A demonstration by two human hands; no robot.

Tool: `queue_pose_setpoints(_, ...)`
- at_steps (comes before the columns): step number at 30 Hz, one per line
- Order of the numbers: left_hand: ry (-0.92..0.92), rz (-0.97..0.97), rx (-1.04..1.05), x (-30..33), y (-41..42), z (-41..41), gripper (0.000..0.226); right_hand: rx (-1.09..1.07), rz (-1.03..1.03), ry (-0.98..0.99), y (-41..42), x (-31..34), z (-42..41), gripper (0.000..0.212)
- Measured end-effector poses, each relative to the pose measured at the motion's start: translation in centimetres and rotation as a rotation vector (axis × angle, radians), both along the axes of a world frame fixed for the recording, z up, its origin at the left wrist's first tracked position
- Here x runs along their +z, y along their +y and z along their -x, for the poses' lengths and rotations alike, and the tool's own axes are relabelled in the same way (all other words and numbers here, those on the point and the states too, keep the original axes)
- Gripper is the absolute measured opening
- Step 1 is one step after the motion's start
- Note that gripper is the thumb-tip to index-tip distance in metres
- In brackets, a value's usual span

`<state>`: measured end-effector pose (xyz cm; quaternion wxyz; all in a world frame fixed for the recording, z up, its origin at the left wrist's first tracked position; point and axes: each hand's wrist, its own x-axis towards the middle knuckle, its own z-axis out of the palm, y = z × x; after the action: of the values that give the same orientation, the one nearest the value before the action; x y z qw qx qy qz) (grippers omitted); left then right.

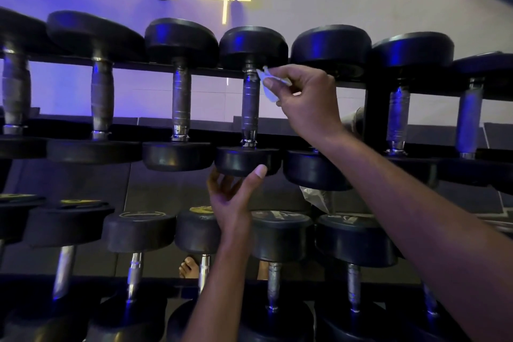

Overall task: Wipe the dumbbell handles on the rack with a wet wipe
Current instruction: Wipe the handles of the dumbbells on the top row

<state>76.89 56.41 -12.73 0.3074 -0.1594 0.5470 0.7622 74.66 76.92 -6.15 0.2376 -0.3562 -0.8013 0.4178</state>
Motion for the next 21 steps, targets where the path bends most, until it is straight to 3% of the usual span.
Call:
queue_pose_setpoints(2, -0.109, -0.120, -0.061, -0.5, -0.1, 0.4, 0.072, 0.007, -0.105, 0.009, -0.3, 0.1, 0.3, 0.018)
queue_pose_setpoints(4, -0.226, -0.248, -0.118, -0.6, 0.0, 0.6, 0.062, 0.012, -0.213, 0.016, -0.9, 0.3, 0.6, 0.018)
queue_pose_setpoints(6, -0.370, -0.312, -0.126, -0.4, 0.1, 0.8, 0.070, 0.013, -0.275, 0.021, -1.2, 0.3, 1.0, 0.018)
queue_pose_setpoints(9, -0.473, -0.291, -0.180, -0.6, 0.1, 1.1, 0.101, 0.003, -0.378, 0.005, -1.6, 0.3, 1.8, 0.021)
queue_pose_setpoints(14, -0.401, -0.130, -0.226, 0.9, -0.6, 1.2, 0.101, -0.017, -0.506, -0.050, -2.6, 0.0, 2.2, 0.020)
queue_pose_setpoints(18, -0.219, 0.035, -0.270, 1.5, -1.3, 1.1, 0.111, -0.012, -0.480, -0.057, -2.3, -0.3, 2.2, 0.016)
queue_pose_setpoints(21, -0.203, 0.069, -0.275, 1.5, -1.6, 1.4, 0.100, 0.015, -0.410, -0.066, -1.9, -0.2, 2.2, 0.011)
